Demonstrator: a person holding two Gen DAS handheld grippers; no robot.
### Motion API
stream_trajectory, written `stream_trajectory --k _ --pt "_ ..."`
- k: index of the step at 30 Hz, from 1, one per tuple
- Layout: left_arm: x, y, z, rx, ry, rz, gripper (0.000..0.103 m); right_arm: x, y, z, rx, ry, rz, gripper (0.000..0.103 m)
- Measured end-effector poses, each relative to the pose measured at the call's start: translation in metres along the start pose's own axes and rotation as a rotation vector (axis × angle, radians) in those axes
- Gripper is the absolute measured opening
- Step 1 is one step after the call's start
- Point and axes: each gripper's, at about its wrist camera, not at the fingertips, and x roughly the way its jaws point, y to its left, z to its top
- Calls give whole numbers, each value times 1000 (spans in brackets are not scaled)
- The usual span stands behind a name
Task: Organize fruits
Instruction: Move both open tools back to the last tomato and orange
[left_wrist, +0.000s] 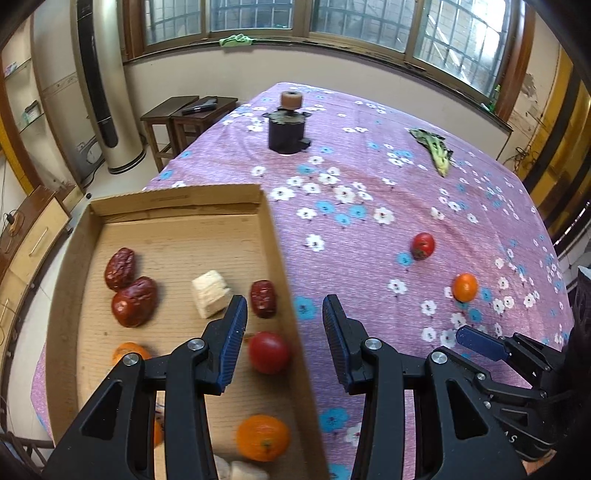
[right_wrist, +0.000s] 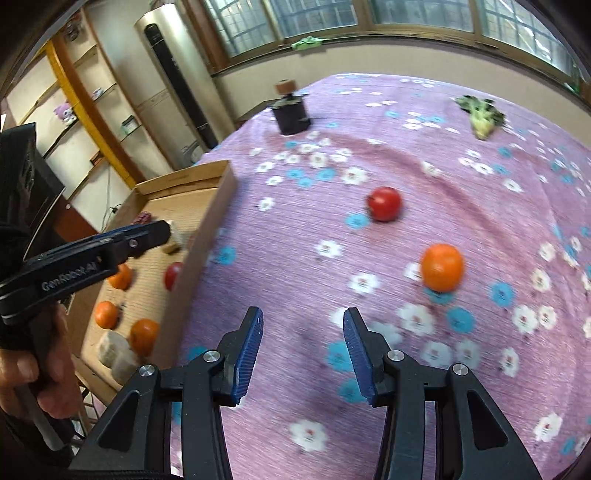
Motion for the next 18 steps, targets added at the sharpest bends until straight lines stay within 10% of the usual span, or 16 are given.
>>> stream_trajectory --k 18 --pt "32 -79 12 100 64 -113 40 -8 -57 9 75 -43 -99 48"
